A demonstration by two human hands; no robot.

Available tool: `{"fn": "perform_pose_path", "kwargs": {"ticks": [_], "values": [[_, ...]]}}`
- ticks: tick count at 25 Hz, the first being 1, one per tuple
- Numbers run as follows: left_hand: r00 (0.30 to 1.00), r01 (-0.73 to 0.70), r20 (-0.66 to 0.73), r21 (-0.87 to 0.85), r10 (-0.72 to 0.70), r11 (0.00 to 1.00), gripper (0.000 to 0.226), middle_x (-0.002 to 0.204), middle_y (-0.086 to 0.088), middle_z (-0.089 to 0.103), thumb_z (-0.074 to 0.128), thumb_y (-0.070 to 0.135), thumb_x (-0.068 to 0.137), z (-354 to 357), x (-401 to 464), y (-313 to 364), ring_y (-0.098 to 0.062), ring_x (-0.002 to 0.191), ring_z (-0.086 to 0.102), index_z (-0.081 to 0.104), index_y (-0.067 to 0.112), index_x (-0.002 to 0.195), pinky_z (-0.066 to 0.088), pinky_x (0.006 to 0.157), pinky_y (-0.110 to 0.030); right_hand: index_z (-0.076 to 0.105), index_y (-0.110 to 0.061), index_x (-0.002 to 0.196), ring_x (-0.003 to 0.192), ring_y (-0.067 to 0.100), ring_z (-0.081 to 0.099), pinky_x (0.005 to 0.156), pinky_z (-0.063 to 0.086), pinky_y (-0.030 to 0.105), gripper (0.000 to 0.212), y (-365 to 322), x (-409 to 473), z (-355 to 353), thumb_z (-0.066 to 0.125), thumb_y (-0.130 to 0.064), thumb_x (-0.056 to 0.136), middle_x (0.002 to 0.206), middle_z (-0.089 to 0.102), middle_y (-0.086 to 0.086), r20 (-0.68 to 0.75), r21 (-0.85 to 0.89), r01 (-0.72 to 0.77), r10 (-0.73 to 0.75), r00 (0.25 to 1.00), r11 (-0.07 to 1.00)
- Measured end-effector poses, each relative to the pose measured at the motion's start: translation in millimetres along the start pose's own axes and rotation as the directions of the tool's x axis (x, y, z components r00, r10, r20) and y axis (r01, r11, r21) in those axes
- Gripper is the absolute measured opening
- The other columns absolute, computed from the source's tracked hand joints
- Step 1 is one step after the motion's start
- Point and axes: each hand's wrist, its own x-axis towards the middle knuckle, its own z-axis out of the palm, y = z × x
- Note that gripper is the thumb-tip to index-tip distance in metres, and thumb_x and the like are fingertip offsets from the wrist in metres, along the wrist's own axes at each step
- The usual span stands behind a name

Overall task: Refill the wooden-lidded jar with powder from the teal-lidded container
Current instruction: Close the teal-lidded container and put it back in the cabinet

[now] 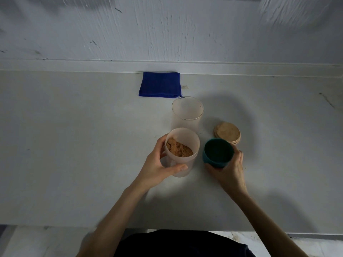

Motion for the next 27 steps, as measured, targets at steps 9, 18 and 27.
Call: {"fn": "perform_pose_path", "kwargs": {"ticks": [9, 18, 27], "values": [[1.0, -0.002, -0.006, -0.025, 0.002, 1.0, 0.073, 0.115, 0.028, 0.046, 0.08, 0.017, 0.06, 1, 1, 0, 0.005, 0.109, 0.048, 0.037, 0.043, 0.113, 0.045, 0.086, -0.009, 0.007, -0.019, 0.137, 0.114, 0.021, 0.038, 0.098, 0.032, 0.042, 0.109, -54, 18, -61, 0.081, -0.009, 0.058, 0.127, 0.039, 0.028, 0.214, -0.204, 0.537, -0.498, 0.84, 0.818], [0.999, 0.041, -0.024, -0.022, -0.042, 0.999, 0.075, 0.104, 0.029, 0.041, 0.074, 0.002, 0.066, 2, 0, 8, -0.008, 0.106, 0.044, 0.028, 0.036, 0.115, 0.044, 0.07, 0.0, 0.025, -0.031, 0.124, 0.109, 0.012, 0.037, 0.09, 0.043, 0.03, 0.076, -113, 42, -71, 0.067, -0.048, 0.064, 0.128, 0.041, 0.002, 0.525, -0.161, 0.603, -0.449, 0.723, 0.782], [0.999, 0.038, -0.005, 0.026, -0.038, 0.999, 0.072, 0.103, 0.032, 0.04, 0.075, 0.01, 0.068, 1, 3, 3, -0.002, 0.1, 0.045, 0.025, 0.037, 0.113, 0.039, 0.068, 0.005, 0.045, -0.026, 0.124, 0.112, 0.006, 0.027, 0.093, 0.039, 0.028, 0.061, -151, 53, -45, 0.069, -0.037, 0.07, 0.128, 0.04, -0.002, 0.668, -0.118, 0.726, -0.487, 0.563, 0.678]]}}
